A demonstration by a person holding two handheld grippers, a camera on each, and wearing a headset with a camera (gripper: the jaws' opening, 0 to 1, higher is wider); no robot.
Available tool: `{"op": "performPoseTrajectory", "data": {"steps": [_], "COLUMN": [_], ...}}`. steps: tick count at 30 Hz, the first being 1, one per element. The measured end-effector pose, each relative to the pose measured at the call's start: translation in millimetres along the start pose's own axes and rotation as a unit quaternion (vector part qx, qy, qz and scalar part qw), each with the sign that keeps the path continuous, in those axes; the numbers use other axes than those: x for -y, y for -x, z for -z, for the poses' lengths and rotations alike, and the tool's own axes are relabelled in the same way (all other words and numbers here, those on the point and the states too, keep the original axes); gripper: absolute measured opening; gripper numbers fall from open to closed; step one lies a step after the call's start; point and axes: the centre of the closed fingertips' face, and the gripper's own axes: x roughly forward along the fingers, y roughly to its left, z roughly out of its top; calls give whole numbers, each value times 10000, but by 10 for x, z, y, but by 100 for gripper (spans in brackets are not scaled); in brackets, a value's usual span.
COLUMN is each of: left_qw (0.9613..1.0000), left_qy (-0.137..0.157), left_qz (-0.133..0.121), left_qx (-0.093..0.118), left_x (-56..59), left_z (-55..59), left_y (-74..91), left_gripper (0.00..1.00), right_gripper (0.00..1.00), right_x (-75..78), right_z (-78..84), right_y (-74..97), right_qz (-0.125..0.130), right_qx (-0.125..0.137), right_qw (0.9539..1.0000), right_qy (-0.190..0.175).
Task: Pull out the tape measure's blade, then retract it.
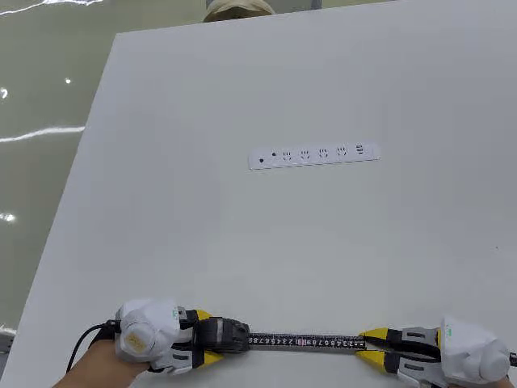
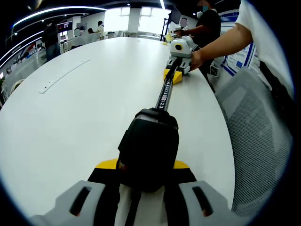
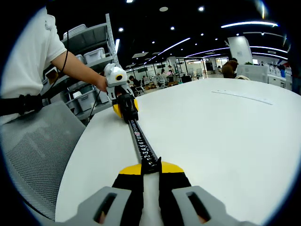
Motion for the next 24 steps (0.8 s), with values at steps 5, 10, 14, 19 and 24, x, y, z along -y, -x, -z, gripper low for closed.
{"op": "performPoseTrajectory", "data": {"steps": [5,10,14,19,24], "left_qw": [10000,10000,10000,10000,10000], "left_qy": [2,0,-2,-3,2], "left_qz": [-2,-1,-1,1,-5], "left_qx": [-2,-10,-14,-13,-13], "left_x": [2,5,4,3,-1], "left_z": [-3,-4,-5,-5,-2], "left_y": [2,2,1,-1,-3], "left_gripper": [32,32,32,32,32], "right_gripper": [8,8,8,8,8], "right_x": [8,4,15,27,48], "right_z": [23,14,24,41,49], "right_y": [39,59,75,106,142], "right_qz": [39,36,41,44,82], "right_qx": [2,-4,-3,0,5], "right_qw": [10000,10000,10000,10000,10000], "right_qy": [8,10,0,-29,-46]}}
